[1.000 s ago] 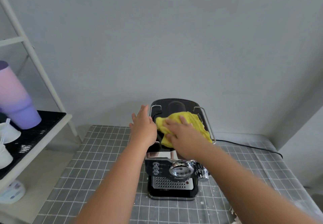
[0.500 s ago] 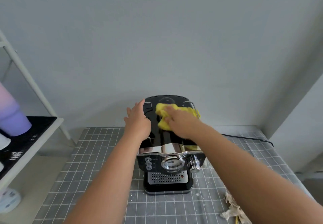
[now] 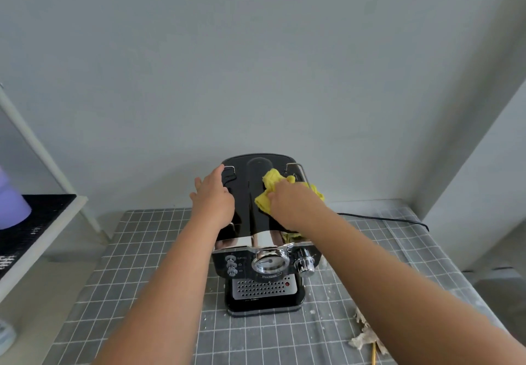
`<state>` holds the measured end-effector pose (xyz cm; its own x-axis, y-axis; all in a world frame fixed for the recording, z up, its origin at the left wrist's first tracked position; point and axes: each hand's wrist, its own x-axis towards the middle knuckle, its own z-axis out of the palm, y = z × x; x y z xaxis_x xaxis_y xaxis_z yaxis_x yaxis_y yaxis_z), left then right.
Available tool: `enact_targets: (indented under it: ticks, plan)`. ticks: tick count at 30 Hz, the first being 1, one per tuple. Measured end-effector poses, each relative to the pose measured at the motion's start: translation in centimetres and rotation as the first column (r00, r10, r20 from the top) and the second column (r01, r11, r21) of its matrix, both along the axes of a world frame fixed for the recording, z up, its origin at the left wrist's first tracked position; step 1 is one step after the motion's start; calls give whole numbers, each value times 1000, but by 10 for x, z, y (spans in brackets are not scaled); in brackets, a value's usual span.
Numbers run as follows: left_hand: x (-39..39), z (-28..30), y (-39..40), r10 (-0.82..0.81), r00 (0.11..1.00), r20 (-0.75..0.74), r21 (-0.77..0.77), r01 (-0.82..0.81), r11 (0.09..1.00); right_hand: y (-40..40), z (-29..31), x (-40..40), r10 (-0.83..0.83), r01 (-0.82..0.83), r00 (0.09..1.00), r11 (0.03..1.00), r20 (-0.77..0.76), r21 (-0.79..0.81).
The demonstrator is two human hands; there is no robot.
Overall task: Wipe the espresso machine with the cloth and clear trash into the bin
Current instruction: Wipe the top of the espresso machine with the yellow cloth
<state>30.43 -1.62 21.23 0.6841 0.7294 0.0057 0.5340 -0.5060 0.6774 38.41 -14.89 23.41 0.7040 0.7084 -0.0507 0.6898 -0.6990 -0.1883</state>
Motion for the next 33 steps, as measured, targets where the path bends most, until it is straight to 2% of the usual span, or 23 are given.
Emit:
enact_targets:
  ticks: [4, 8, 10, 13, 17, 19, 25, 27, 30, 33]
  plan:
    - [1, 0, -1, -7, 1000, 2, -10, 7, 1000, 20, 3, 16, -116, 116, 993, 992, -1, -49]
    - [0, -2, 1, -11, 1000, -6, 50, 12, 999, 24, 2, 5, -203, 203, 979, 978, 11, -49]
    - [0, -1, 0, -26, 1000, -1, 87, 26, 996, 20, 4, -5, -194, 196, 980, 979, 41, -55]
    - [1, 0, -1, -50, 999, -19, 103, 51, 993, 17, -3, -15, -163, 161, 987, 983, -12, -85]
    - [5, -7, 6, -119, 988, -95, 145, 132, 981, 23, -14, 7, -75, 79, 991, 997, 108, -28]
    - [7, -10, 9, -140, 983, -123, 131, 156, 979, 27, -14, 21, -58, 61, 994, 998, 96, -32]
    - [7, -12, 10, -132, 979, -152, 118, 151, 982, 33, -19, 25, -134, 140, 990, 976, 45, -169]
    - [7, -13, 11, -134, 980, -147, 125, 153, 980, 32, -18, 17, -130, 143, 988, 972, 81, -186]
    - [8, -12, 12, -133, 981, -139, 133, 152, 979, 31, -22, 11, -67, 79, 990, 992, 124, -95]
    - [9, -13, 11, -139, 979, -146, 132, 159, 978, 26, -13, 21, -39, 37, 997, 999, 60, 27]
